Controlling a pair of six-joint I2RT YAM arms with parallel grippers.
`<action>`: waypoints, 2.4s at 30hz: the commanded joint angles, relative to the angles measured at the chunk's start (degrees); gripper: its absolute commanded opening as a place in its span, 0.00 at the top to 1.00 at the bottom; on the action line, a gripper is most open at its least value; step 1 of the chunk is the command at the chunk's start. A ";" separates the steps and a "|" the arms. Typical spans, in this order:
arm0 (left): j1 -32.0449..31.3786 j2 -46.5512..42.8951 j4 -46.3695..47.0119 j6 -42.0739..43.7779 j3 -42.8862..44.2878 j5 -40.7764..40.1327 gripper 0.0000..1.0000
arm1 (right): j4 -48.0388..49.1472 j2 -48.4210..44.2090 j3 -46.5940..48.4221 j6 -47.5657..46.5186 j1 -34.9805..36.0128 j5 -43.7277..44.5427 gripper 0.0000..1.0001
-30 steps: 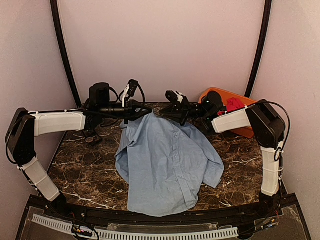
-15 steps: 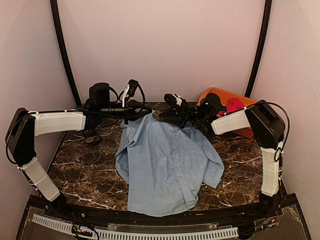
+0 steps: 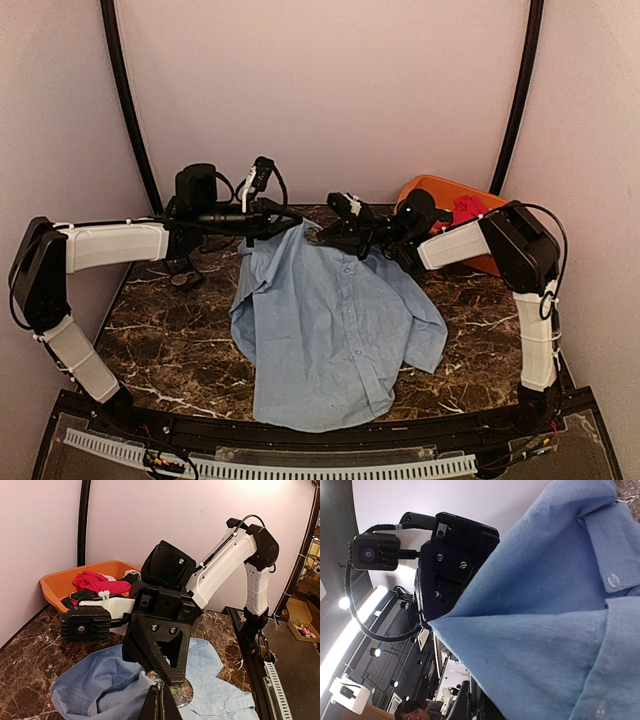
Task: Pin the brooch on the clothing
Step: Cross the brooch on the flattened clothing.
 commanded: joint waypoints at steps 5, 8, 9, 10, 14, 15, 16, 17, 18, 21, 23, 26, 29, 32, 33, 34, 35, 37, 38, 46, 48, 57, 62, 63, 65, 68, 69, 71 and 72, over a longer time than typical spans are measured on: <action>0.31 -3.77 -1.01 0.98 0.30 1.91 0.99 | 22.71 -0.10 3.31 -1.11 -2.87 -3.88 1.00; 0.31 -3.28 -1.17 0.69 0.46 2.02 0.99 | 22.73 0.48 5.23 -0.99 -3.23 -6.41 1.00; 0.31 -3.17 -1.23 0.64 0.47 2.04 0.99 | 22.71 0.64 5.87 -1.09 -3.22 -7.17 1.00; 0.31 -2.91 -1.35 0.53 0.56 2.01 0.99 | 22.71 0.89 6.57 -1.17 -3.19 -7.93 1.00; 0.31 -2.58 -1.68 0.41 0.52 1.89 0.99 | 22.73 1.94 8.99 -1.95 -3.19 -10.63 1.00; 0.31 -2.54 -1.66 0.41 0.49 2.00 0.99 | 22.73 2.24 9.52 -2.04 -3.19 -10.93 1.00; 0.31 -2.53 -1.70 0.39 0.48 2.03 0.99 | 22.73 2.58 9.99 -2.08 -3.24 -11.06 1.00; 0.31 -2.53 -1.72 0.36 0.55 2.06 0.99 | 22.73 2.92 10.37 -1.93 -3.27 -11.07 1.00; 0.31 -2.53 -1.73 0.33 0.56 2.06 0.99 | 22.73 3.32 10.73 -1.80 -3.36 -11.14 1.00; 0.31 -2.59 -1.73 0.24 0.48 2.12 0.99 | 22.73 4.16 11.40 -2.15 -3.48 -11.92 1.00; 0.31 -2.61 -1.67 -0.02 0.48 2.14 0.99 | 22.69 4.59 11.78 -2.91 -3.50 -13.23 1.00; 0.31 -2.62 -1.56 -0.53 0.55 2.38 0.99 | 22.70 4.60 11.49 -5.95 -3.55 -15.56 1.00; 0.31 -2.80 -1.52 -0.97 0.50 2.58 0.99 | 22.69 3.52 10.41 -11.27 -3.84 -16.16 1.00; 0.31 -3.08 -1.69 -1.14 0.21 2.71 0.99 | 22.07 2.70 10.39 -15.32 -3.81 -17.55 1.00; 0.31 -3.11 -1.70 -1.27 0.17 2.74 0.99 | 22.06 2.69 10.79 -16.07 -3.81 -18.24 1.00; 0.31 -3.27 -1.69 -1.35 0.09 2.83 0.99 | 21.62 2.81 11.21 -16.86 -3.87 -18.76 1.00; 0.27 -3.25 -1.62 -1.52 0.07 2.89 0.99 | 20.74 2.91 11.77 -17.62 -3.97 -19.20 1.00; 0.23 -3.29 -1.53 -1.93 -0.08 2.98 0.99 | 19.78 3.55 13.08 -18.08 -4.09 -20.35 1.00; 0.18 -6.10 -1.36 -2.08 -0.14 3.13 0.99 | 19.41 4.09 13.82 -18.03 -4.07 -20.86 1.00; -0.07 -2.89 -2.18 -2.33 -0.06 3.22 0.99 | 22.61 9.66 22.67 -8.44 -4.38 -26.08 1.00; -0.26 -2.82 -2.74 -2.02 0.08 3.18 0.99 | 22.63 10.64 23.74 -7.23 -4.30 -27.18 1.00; -0.52 -3.25 -4.36 -2.28 0.13 2.73 0.99 | 22.59 11.62 24.53 -4.62 -4.20 -31.38 1.00; -0.97 -3.79 -6.87 -2.52 -0.52 1.97 0.87 | 22.67 11.89 25.39 -3.34 -4.10 -32.68 1.00; -1.07 -3.91 -7.92 -2.23 -0.63 1.25 0.80 | 22.73 11.91 25.47 -3.23 -4.14 -32.65 1.00; -1.35 -4.41 -9.49 -1.95 -0.96 -0.06 0.71 | 22.73 12.02 25.37 -2.50 -4.18 -32.64 1.00; -1.51 -5.57 -10.90 -2.24 -0.93 -3.21 0.63 | 22.65 12.03 25.30 -2.09 -4.16 -31.57 1.00; -1.52 -5.85 -10.97 -2.45 -0.97 -3.87 0.60 | 22.65 11.94 25.08 -2.01 -4.19 -30.96 1.00; -1.53 -6.52 -10.70 -3.05 -1.00 -5.87 0.54 | 22.62 11.70 24.51 -1.57 -4.45 -29.00 1.00; -1.53 -7.00 -10.48 -3.30 -1.05 -6.97 0.53 | 22.64 11.35 24.15 -1.57 -4.62 -27.37 1.00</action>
